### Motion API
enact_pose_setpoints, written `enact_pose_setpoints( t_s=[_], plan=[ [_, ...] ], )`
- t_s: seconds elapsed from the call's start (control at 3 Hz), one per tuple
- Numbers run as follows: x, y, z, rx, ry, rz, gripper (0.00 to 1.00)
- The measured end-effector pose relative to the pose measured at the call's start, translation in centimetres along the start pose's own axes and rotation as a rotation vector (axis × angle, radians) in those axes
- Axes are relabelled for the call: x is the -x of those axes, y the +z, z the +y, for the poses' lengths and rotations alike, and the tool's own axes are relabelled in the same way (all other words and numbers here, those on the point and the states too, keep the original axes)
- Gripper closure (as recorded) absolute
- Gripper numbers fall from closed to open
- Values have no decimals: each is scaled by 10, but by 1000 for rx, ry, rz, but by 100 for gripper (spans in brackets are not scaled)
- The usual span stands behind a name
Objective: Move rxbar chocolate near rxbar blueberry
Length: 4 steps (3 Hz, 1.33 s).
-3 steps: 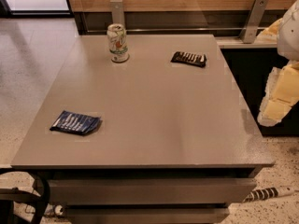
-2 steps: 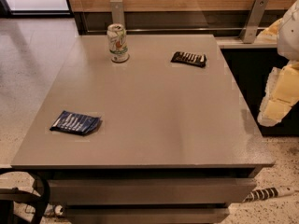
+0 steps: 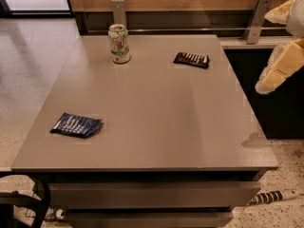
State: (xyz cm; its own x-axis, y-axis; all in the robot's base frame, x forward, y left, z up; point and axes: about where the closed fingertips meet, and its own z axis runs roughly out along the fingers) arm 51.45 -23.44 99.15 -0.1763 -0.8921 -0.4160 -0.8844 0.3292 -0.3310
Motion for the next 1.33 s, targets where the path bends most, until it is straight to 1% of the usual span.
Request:
enact_pose_setpoints(
  t_s=[0.33, 0.67, 1.0, 1.33],
  plan=[
    [10, 17, -44, -46, 33, -113, 0],
    [17, 39, -87, -101, 80, -193, 0],
    [10, 71, -107, -103, 130, -221, 0],
    [10, 71, -107, -103, 130, -221, 0]
  ],
)
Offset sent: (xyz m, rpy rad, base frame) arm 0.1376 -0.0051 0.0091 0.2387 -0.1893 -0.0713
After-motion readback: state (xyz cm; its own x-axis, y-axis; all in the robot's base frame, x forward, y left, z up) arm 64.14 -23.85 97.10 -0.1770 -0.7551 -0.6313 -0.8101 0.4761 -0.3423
